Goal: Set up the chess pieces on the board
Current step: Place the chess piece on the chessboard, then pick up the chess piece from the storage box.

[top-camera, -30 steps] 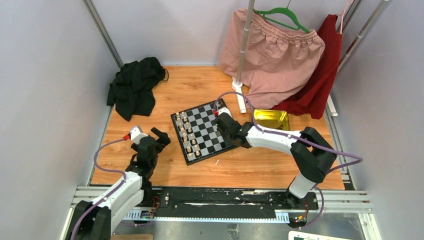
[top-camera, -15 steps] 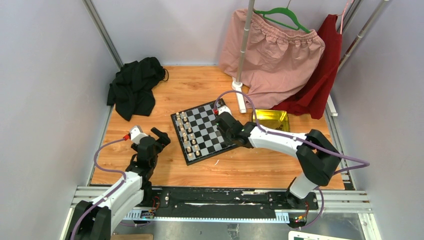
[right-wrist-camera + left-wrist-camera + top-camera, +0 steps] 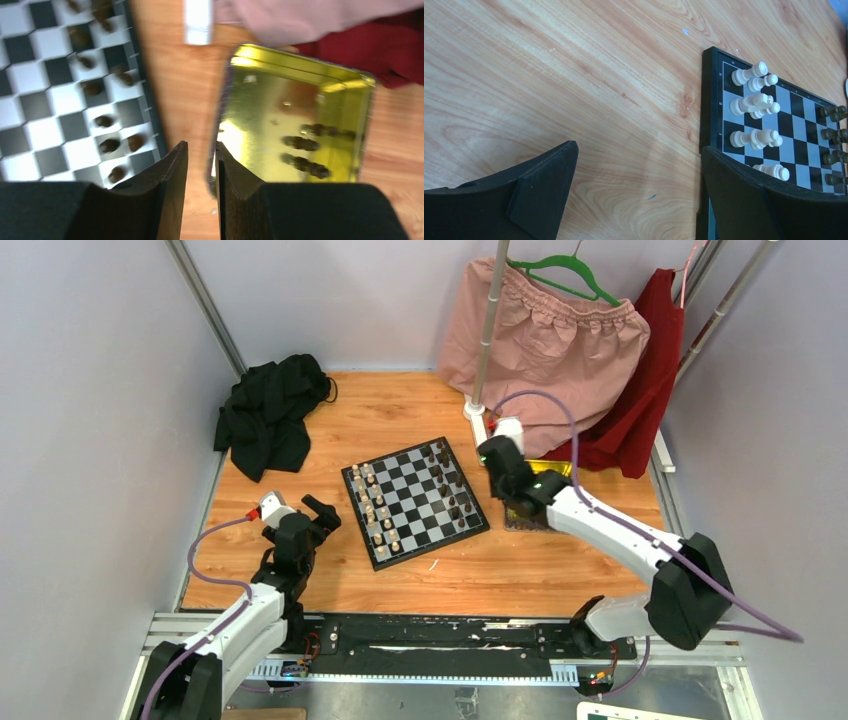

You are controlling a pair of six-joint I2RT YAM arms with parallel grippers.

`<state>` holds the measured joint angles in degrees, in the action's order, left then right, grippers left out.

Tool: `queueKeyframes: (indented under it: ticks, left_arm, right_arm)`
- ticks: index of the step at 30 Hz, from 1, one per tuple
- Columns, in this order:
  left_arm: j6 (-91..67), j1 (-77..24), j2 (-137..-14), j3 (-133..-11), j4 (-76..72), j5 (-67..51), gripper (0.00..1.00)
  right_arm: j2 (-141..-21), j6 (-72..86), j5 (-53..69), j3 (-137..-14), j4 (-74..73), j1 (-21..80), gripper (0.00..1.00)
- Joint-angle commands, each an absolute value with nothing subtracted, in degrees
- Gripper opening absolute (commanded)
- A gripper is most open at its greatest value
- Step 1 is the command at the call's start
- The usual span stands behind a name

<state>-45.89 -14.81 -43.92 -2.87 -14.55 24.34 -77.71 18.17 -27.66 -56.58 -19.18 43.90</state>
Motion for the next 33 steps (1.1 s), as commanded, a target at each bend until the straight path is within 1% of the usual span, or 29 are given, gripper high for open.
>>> queueKeyframes:
  ticks: [1, 6, 11, 21, 33]
  left_arm:
    - [-46.23, -14.59, -43.26, -2.99, -16.00, 24.26, 1.00]
    - [-46.34, -14.59, -43.42, -2.99, -16.09, 24.12, 1.00]
    - [-46.40, -14.59, -43.80, -3.07, -16.09, 24.15, 1.00]
    - [-46.32, -14.59, -44.45, -3.15, -16.61, 24.04, 1.00]
    - [-46.23, -14.59, -44.90, -3.33, -16.70, 24.10, 1.00]
  right_arm:
    - [-73.62, 22.98, -32.69, -52.81, -22.54, 34.45, 0.31]
    - [-72.15, 26.20, -32.47, -49.38, -22.38, 25.02, 0.30]
    - [-74.09, 26.85, -30.60, -48.16, -21.27, 20.43, 0.30]
    - [-78.12, 26.84, -27.31, -47.03, -18.89, 15.78, 0.30]
    - [-82.04, 26.20, -24.78, -47.27, -16.52, 14.51, 0.29]
